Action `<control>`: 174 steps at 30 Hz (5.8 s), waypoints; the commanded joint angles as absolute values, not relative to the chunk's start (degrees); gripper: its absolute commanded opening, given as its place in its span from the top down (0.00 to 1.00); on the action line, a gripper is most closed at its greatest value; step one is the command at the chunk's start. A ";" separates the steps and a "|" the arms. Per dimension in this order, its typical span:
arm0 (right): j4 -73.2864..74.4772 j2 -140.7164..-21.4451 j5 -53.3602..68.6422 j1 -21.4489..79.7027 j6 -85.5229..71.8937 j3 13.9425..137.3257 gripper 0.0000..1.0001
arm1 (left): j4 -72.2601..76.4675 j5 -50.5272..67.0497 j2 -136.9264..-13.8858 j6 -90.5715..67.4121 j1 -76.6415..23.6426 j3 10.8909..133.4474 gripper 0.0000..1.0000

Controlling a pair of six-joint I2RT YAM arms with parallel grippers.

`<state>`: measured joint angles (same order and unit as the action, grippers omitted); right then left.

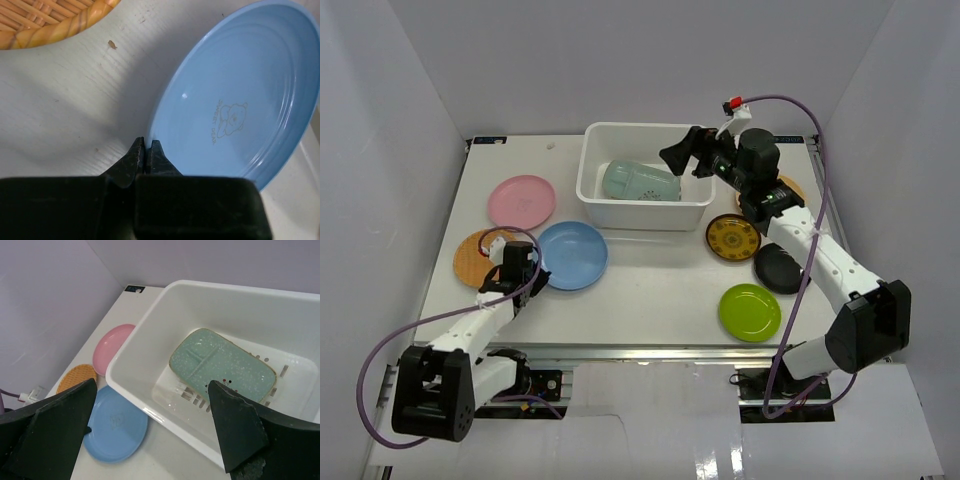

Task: Place the plates into the plastic bin on the countertop

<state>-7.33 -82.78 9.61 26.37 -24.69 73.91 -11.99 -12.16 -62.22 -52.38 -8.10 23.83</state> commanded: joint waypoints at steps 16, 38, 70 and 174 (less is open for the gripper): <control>-6.94 -62.32 -2.72 17.51 -23.82 48.70 0.77 | -26.99 -10.29 -35.07 -41.39 -8.61 51.56 1.00; -5.36 -79.80 -11.25 -9.22 -28.65 51.50 0.32 | -9.93 -3.43 -93.85 -38.85 -20.56 85.85 1.00; -5.54 -108.37 -2.99 -14.24 -32.52 63.54 0.69 | -23.47 -5.95 -104.00 -25.14 -20.75 113.94 0.20; -4.39 -49.83 10.82 24.32 -25.31 43.15 0.59 | -17.84 5.27 -115.05 -32.35 -21.62 105.29 0.34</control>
